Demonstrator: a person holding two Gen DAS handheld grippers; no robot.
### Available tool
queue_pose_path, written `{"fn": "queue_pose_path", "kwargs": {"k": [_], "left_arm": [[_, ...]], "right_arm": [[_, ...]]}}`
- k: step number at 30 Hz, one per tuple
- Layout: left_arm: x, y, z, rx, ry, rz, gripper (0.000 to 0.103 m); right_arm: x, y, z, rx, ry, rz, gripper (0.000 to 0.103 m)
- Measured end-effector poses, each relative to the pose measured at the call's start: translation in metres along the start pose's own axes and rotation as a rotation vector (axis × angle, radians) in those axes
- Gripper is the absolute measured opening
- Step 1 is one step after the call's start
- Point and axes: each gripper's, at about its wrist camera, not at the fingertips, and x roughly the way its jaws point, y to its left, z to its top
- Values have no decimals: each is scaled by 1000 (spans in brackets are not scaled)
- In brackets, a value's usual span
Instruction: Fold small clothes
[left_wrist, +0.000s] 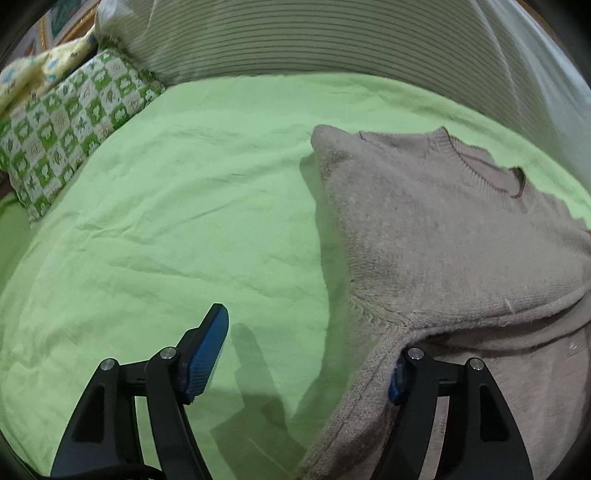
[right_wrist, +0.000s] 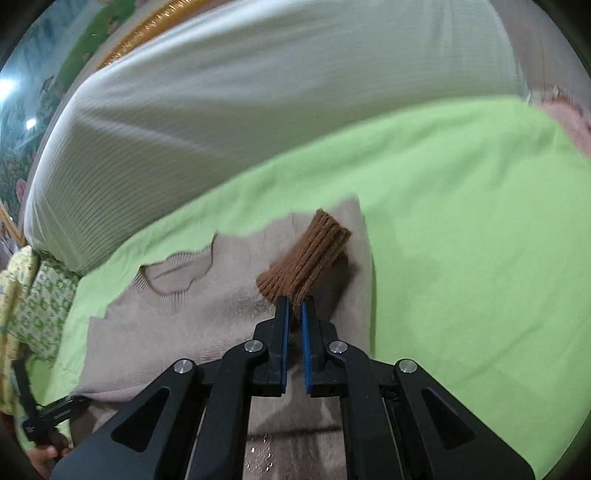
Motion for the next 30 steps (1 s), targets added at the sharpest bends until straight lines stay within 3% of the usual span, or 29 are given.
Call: {"fn": "queue_pose_path", "kwargs": {"k": [3,7,10,13,15,17,23,27,30], "left_arm": [[2,1,-4,-17,15,-19,73],[1,7,-5,-24,28,-38,74],[-8,8,-6,-22,28,-50,74],[-20,10,-12,-6,23,-56,74],[-27,11,-18,0,22,-62,74],[-33,14,-23,-10,23,-66,74],[-69,18,-11,-101,-36,-146,72],[-72,-9,17,-96,-74,-234,73],[-51,-40,27,-79,-36,-309,73]], "right_arm": [[21,-10,-12,11,110,-46,7],[24,-14,-14,33,142,-35,7],[16,-15,-8,79,172,7,16],[-12,-13,-7,65,142,1,24],[-32,-13,-8,57,121,14,39],[-53,-14,-13,48,106,15,45],[-78,-9,-20,23,86,45,45],[-61,14,-9,-21,70,72,45],[-37,35,-3,-49,76,100,45]]}}
